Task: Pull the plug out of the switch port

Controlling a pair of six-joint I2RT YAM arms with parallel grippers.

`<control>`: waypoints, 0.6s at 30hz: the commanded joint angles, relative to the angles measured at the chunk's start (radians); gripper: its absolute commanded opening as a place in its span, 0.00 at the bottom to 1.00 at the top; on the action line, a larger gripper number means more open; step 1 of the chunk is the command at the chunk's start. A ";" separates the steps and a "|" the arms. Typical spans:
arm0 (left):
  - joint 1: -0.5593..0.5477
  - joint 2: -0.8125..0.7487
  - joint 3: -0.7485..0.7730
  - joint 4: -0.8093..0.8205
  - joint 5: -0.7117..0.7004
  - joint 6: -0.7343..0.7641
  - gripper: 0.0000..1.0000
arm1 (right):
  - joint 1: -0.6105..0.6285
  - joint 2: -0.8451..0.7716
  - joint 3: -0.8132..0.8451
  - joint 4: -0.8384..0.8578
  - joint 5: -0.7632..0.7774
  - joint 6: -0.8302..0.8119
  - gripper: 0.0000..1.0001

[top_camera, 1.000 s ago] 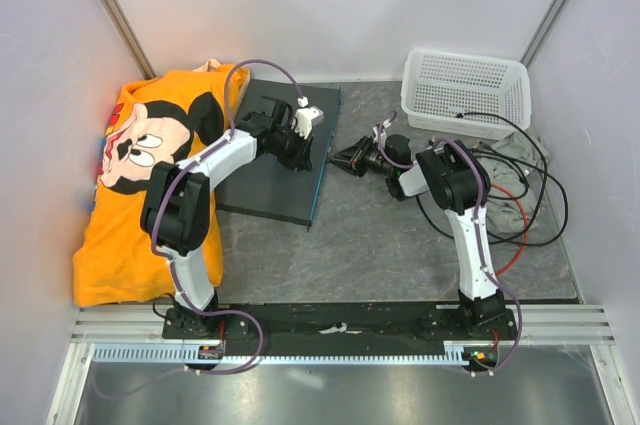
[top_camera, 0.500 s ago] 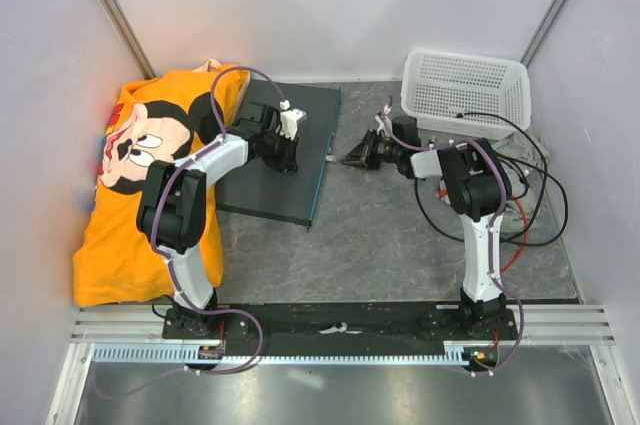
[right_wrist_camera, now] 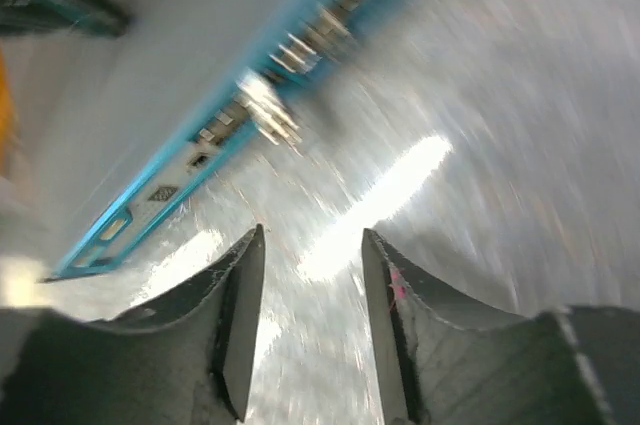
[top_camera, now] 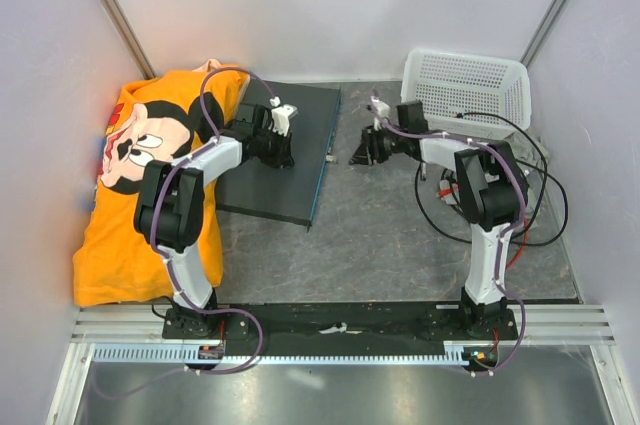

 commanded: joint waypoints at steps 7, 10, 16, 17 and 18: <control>0.032 -0.076 -0.029 0.060 -0.020 -0.015 0.20 | 0.128 0.158 0.424 -0.449 0.129 -0.655 0.59; 0.039 -0.097 -0.046 0.069 -0.019 -0.015 0.20 | 0.151 0.180 0.479 -0.496 0.185 -0.736 0.59; 0.052 -0.116 -0.092 0.109 -0.022 -0.038 0.20 | 0.175 0.199 0.530 -0.569 0.196 -0.781 0.59; 0.052 -0.117 -0.096 0.111 -0.020 -0.039 0.20 | 0.180 0.203 0.534 -0.572 0.185 -0.779 0.60; 0.052 -0.117 -0.099 0.112 -0.020 -0.039 0.20 | 0.183 0.203 0.534 -0.577 0.173 -0.779 0.60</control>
